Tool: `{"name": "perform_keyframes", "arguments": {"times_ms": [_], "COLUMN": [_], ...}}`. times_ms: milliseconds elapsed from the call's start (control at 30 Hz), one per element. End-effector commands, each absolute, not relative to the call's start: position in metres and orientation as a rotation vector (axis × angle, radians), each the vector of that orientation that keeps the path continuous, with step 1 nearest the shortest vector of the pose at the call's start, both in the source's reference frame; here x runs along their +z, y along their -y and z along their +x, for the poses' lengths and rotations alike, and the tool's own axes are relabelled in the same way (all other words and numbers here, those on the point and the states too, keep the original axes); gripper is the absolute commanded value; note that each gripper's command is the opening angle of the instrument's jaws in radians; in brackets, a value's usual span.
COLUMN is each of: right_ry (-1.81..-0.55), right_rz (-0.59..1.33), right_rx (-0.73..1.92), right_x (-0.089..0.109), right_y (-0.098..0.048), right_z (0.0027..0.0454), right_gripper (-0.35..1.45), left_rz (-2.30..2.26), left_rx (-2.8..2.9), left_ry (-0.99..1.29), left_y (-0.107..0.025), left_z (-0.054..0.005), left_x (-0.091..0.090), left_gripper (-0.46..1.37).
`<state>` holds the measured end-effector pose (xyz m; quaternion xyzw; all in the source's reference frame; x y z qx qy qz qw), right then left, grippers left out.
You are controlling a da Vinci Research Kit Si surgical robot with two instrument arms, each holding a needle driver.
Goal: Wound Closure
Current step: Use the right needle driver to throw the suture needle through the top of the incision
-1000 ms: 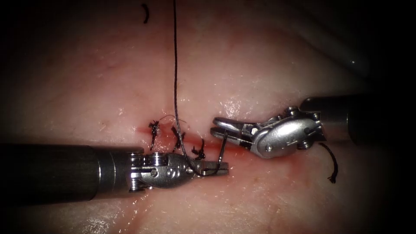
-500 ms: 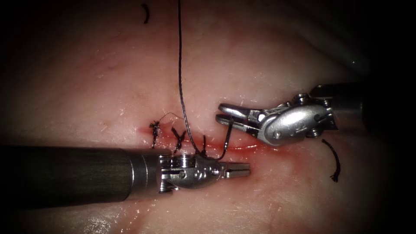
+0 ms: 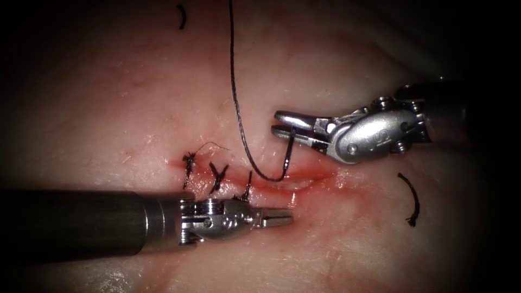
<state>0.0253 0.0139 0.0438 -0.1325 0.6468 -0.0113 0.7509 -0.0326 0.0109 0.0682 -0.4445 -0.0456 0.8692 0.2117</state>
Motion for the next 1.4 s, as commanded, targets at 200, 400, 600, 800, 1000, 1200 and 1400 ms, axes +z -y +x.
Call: {"name": "perform_keyframes", "arguments": {"times_ms": [200, 400, 600, 800, 1000, 1200, 1400], "right_ry": [-1.430, -1.440, -1.437, -1.414, -1.366, -1.323, -1.268], "right_rz": [-0.165, -0.069, 0.023, 0.128, 0.360, 0.426, 0.520], "right_rx": [0.163, 0.325, 0.447, 0.514, 0.730, 0.778, 0.853], "right_x": [0.0453, 0.0455, 0.0455, 0.0455, 0.0455, 0.0454, 0.0457], "right_y": [-0.0143, -0.0158, -0.0172, -0.0174, -0.0165, -0.0149, -0.0122], "right_z": [0.0254, 0.0256, 0.0259, 0.0263, 0.0268, 0.0266, 0.0266], "right_gripper": [-0.35, -0.35, -0.35, -0.35, -0.35, -0.35, -0.35], "left_rz": [-1.237, -1.239, -1.241, -1.243, -1.248, -1.251, -1.252], "left_rx": [2.414, 2.415, 2.414, 2.413, 2.404, 2.399, 2.396], "left_ry": [0.132, 0.136, 0.132, 0.131, 0.125, 0.124, 0.124], "left_y": [-0.0108, -0.0108, -0.0108, -0.0107, -0.0111, -0.0113, -0.0116], "left_z": [-0.0326, -0.0321, -0.0314, -0.0310, -0.0305, -0.0302, -0.0301], "left_x": [0.0680, 0.0678, 0.0679, 0.0679, 0.0678, 0.0676, 0.0675], "left_gripper": [-0.35, -0.35, -0.35, -0.35, -0.35, -0.35, -0.35]}}
